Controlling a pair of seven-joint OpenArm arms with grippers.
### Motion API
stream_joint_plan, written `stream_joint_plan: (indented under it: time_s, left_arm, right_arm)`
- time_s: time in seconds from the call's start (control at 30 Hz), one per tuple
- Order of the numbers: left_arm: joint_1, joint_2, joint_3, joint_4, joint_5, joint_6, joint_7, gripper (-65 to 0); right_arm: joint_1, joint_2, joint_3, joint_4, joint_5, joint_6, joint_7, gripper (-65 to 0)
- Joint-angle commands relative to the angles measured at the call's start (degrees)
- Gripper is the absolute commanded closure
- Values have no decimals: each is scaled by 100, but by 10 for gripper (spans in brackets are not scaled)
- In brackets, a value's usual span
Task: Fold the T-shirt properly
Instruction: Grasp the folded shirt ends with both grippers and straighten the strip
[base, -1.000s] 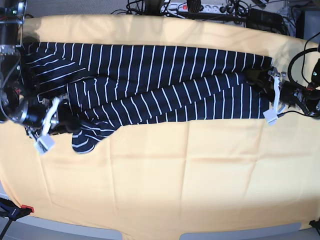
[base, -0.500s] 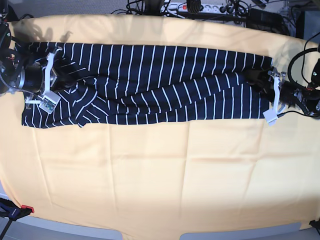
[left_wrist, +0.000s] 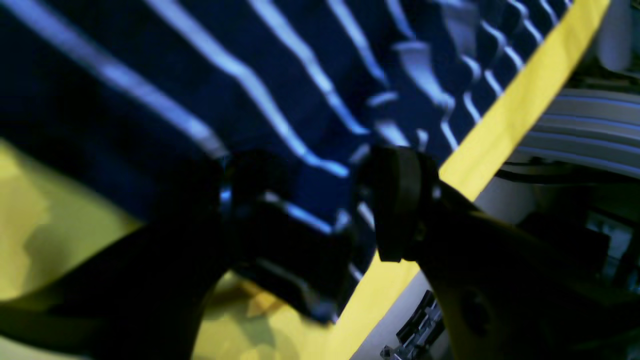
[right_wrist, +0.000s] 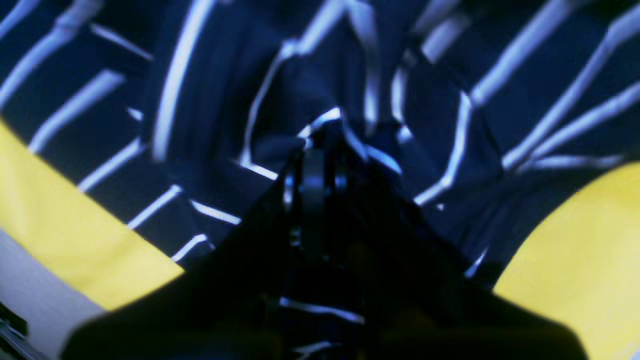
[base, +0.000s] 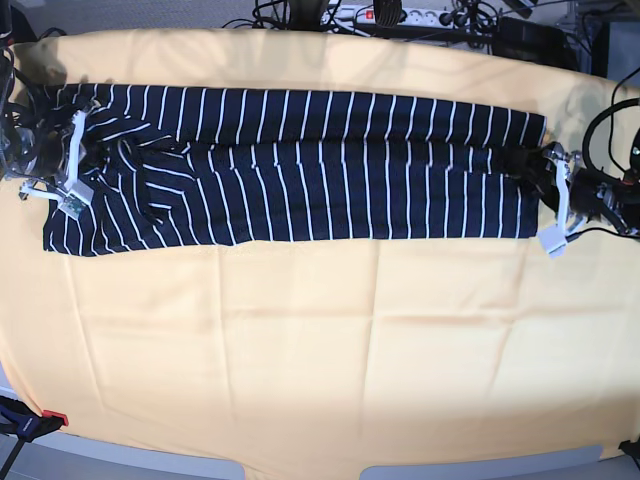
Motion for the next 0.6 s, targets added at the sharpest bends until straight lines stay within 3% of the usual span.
stream_joint_plan:
  time_s: [0.0,0.13,0.2,0.3,0.37,0.43,0.57]
  left_arm:
    - [-103,-140,-151,39,-31,9,2,-362]
    - [-103,-140,-317,39,-31,9,4,-362]
    - [-105,-142,-330,39,-26,9,4,-362]
    - [-103,-142,-330,39,9,-46,4,-362]
    - [-105,-155,-330,39,37,-47,2,-362]
    - [-122,-177,-330,39,35,-47,-2,-362]
    - [-131,-221,-673,39,-7,-47,4,-360]
  right_arm:
    - [57,144,66,66,83,6,13,0]
    - [57,142,66,66,992,6,22,-1]
    - [72,144,66,68,1224,6,13,-135]
    - [216,146,68,79,1003,6,-339,-348]
    - [424,186,68,90,1064,6,-837,-364]
    - [566,278,142,138,1281,6,-986,-358]
    - [531,339,800,424,1827,6,-310,-337]
